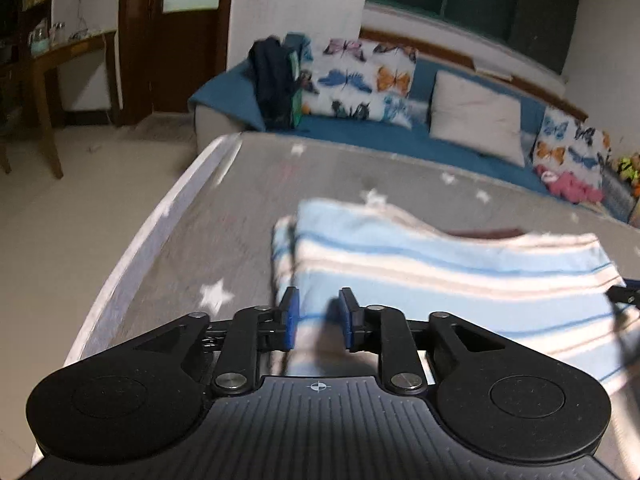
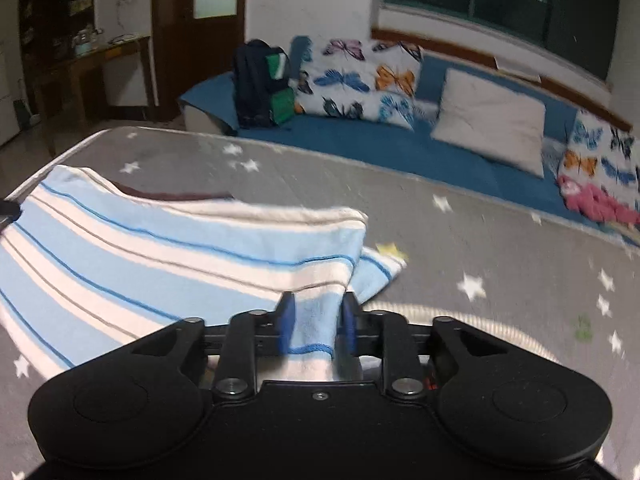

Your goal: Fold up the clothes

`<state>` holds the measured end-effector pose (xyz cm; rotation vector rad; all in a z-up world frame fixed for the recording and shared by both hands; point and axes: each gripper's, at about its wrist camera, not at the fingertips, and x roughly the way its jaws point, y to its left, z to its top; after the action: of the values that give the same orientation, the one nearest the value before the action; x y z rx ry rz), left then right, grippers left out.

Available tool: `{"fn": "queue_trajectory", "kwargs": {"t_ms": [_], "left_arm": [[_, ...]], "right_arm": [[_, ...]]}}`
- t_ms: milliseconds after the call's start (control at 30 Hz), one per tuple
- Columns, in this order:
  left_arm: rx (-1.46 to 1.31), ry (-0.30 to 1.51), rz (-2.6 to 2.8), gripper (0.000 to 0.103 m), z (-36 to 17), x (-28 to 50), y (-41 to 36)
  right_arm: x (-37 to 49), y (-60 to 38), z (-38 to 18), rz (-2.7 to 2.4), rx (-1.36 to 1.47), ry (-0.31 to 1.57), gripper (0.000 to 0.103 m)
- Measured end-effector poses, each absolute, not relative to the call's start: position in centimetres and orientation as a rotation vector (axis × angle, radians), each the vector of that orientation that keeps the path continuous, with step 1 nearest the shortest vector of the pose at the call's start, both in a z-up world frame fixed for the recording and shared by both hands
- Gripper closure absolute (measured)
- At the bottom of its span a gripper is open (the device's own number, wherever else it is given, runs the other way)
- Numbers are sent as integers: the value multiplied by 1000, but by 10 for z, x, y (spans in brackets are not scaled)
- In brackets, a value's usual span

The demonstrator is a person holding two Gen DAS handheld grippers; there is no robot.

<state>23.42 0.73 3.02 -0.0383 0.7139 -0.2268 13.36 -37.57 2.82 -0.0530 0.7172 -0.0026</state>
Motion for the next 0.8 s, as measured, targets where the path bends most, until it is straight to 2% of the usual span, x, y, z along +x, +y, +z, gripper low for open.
{"fn": "queue_trajectory", "kwargs": {"t_ms": [100,233,333,633,800], "left_arm": [[-40,698,-205,61,33,222,20],[-19,674,-184,45,44,187,31],[12,655,-175,38,48,156,35],[90,649,-133,30,37,65,54],[126,636,-77,28,26,39,61]], "right_arm": [[120,-380,34,-16,-50,710,62],[97,-385,45,-40,-58,695,55],[77,-392,52,-59,-42,689,51],[-11,-433,49,-164,14,672,33],[-61,-463,38,-262,49,667,26]]}}
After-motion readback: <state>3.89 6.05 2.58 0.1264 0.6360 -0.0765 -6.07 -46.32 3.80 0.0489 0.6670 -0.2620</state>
